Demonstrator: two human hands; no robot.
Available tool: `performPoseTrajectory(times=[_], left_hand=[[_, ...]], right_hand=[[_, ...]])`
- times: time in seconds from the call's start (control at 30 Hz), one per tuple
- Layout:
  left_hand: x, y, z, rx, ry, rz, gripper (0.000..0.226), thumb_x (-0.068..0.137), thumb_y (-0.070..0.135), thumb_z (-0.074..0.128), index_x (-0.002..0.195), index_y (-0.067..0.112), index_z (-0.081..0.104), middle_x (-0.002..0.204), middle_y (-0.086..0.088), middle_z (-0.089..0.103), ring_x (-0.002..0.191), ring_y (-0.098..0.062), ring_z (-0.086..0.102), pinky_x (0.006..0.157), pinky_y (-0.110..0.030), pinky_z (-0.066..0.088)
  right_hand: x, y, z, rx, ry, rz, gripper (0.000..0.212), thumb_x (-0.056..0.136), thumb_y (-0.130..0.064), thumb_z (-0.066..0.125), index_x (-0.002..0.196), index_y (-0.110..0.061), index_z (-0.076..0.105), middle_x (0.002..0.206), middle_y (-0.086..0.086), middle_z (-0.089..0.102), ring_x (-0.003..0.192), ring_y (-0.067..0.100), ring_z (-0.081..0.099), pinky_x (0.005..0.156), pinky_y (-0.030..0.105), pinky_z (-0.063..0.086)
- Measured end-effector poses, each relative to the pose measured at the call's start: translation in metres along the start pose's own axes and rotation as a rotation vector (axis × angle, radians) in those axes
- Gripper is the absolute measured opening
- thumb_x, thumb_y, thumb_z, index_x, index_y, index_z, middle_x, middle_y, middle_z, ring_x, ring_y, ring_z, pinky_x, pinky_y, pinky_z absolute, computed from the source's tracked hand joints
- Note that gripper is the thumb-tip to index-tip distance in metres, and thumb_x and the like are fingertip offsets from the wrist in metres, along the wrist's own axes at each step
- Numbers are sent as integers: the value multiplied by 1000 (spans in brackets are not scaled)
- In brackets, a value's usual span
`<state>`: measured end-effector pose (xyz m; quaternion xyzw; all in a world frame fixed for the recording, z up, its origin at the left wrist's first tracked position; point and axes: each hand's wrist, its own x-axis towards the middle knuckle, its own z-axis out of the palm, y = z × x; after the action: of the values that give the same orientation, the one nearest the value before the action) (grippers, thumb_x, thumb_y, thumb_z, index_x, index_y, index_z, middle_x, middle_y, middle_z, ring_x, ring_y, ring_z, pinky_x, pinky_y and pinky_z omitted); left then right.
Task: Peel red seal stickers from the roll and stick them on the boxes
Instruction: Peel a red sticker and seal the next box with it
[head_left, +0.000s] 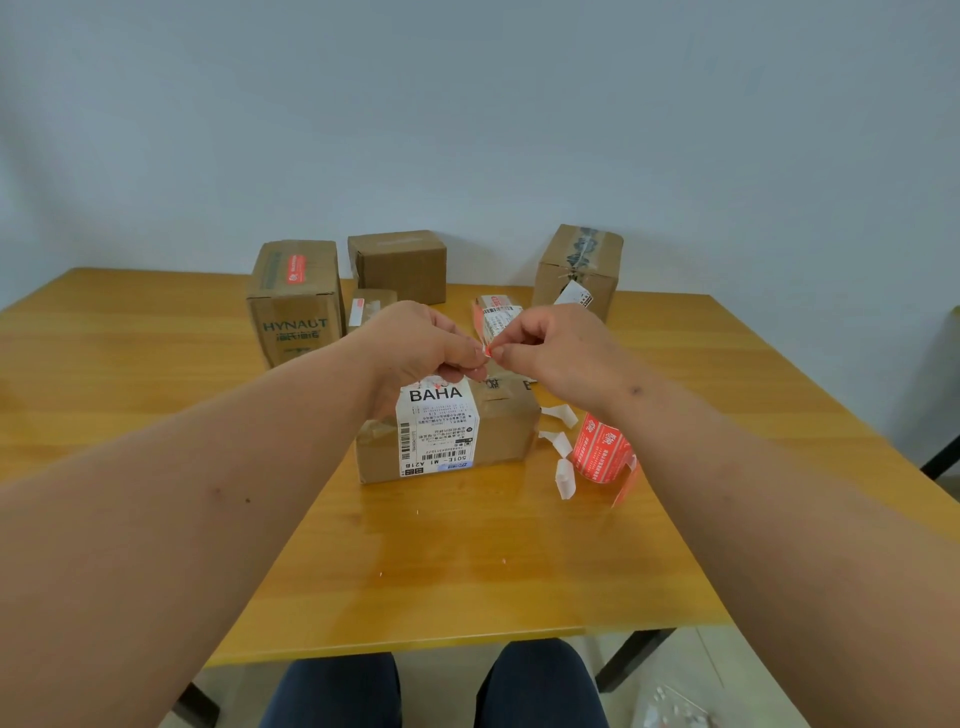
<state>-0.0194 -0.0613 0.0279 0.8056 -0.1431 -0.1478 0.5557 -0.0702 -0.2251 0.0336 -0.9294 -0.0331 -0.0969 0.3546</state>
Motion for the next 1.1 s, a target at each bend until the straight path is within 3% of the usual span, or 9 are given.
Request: performPoseTrajectory(times=[0.23,0.47,0.63,0.8,0.9,1.0,1.1], left_hand=[[-3,3,2,80,27,15,5,79,8,76,83,5,75,73,-3,75,70,-11,62,71,-25,48],[-2,6,3,147,36,41,7,80,11,75,83,5,75,73,-2,75,73,-11,62,76,-28,52],[-6,8,2,184,9,25,3,78,10,72,77,8,73,74,-3,73,74,-14,57,78,-30,49],[-10,7,1,348,-105,-19,21,76,6,64,59,16,58,67,-2,61,74,-18,53,79,-32,47],[-14,6,4,495,-149,-30,17,74,5,59,61,13,53,61,0,50,67,-19,42,68,-32,38],[-20,9,7,618,-261,-28,21,74,7,57,56,16,49,61,1,47,63,-18,39,62,-30,34],[-25,13,16,797,-385,-9,24,81,14,57,59,19,49,59,7,50,60,-14,42,65,-28,38]], right_hand=[[1,-3,2,-63,-4,-40,11,86,-27,69,90,-20,76,60,-18,54,51,-14,49,46,4,34],[4,-4,2,-109,12,-38,13,85,-25,66,87,-16,75,75,-7,66,64,4,55,60,21,45],[6,3,-1,-105,51,10,11,84,-20,64,84,-12,72,73,-8,62,61,4,50,54,19,39],[9,20,-8,-143,187,128,14,84,-17,56,80,-8,66,80,-6,64,66,5,52,54,23,38],[9,30,-15,-154,277,254,14,83,-22,57,77,-11,63,78,-1,62,71,13,55,60,33,46],[4,40,-26,-184,351,368,15,84,-26,57,76,-14,62,71,2,58,63,18,51,56,31,40],[-2,47,-34,-212,409,426,12,85,-25,53,83,-18,63,73,0,59,68,20,55,61,33,44]])
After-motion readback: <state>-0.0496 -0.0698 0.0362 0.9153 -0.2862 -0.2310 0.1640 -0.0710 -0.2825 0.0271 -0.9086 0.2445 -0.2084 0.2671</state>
